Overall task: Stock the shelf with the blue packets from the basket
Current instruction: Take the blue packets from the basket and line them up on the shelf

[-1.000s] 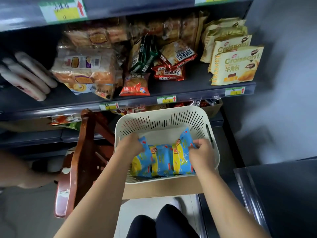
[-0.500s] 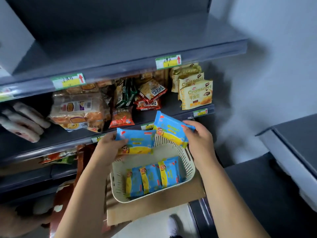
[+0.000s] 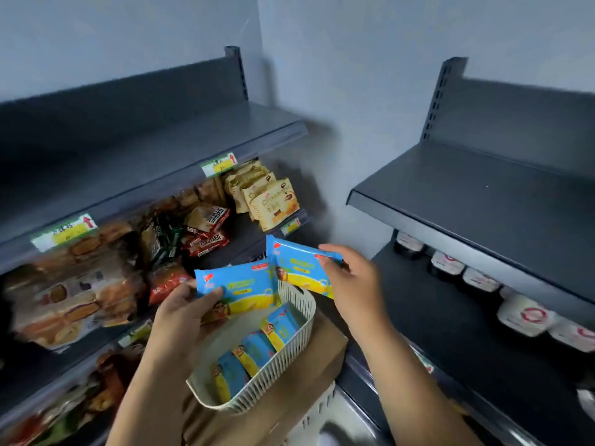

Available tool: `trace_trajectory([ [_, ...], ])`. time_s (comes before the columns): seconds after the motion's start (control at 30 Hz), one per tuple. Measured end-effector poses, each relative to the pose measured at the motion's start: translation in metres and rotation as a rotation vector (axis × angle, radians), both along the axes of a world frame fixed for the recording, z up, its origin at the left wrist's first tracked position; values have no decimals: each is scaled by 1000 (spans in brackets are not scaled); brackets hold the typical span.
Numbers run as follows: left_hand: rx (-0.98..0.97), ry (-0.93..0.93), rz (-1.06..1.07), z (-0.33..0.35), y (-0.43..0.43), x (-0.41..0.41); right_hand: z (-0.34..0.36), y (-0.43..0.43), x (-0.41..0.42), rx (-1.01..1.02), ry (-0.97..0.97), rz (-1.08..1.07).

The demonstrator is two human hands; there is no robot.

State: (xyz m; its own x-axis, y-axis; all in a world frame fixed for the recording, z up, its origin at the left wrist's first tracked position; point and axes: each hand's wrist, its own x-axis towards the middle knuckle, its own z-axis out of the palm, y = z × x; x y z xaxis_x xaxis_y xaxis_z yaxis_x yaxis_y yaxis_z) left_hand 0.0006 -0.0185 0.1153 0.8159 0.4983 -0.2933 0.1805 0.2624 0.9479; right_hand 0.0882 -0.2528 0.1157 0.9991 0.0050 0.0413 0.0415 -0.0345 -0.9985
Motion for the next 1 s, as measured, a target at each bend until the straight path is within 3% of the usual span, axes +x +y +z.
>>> trace_trajectory([
  [0.27,-29,-34,-347,9,-92,-32,10,-98,-120,29,-55,-335],
  [0.47,-42,-169,-590,38,-205,-34,41,-196,-188,-29,-128,-597],
  [0.67,-93,-255,-780,73,-332,-56,78,-292,-253,239,-147,-824],
  [1.0,-146,-352,-958,112,-536,-119,114,-462,-332,225,-237,-983],
])
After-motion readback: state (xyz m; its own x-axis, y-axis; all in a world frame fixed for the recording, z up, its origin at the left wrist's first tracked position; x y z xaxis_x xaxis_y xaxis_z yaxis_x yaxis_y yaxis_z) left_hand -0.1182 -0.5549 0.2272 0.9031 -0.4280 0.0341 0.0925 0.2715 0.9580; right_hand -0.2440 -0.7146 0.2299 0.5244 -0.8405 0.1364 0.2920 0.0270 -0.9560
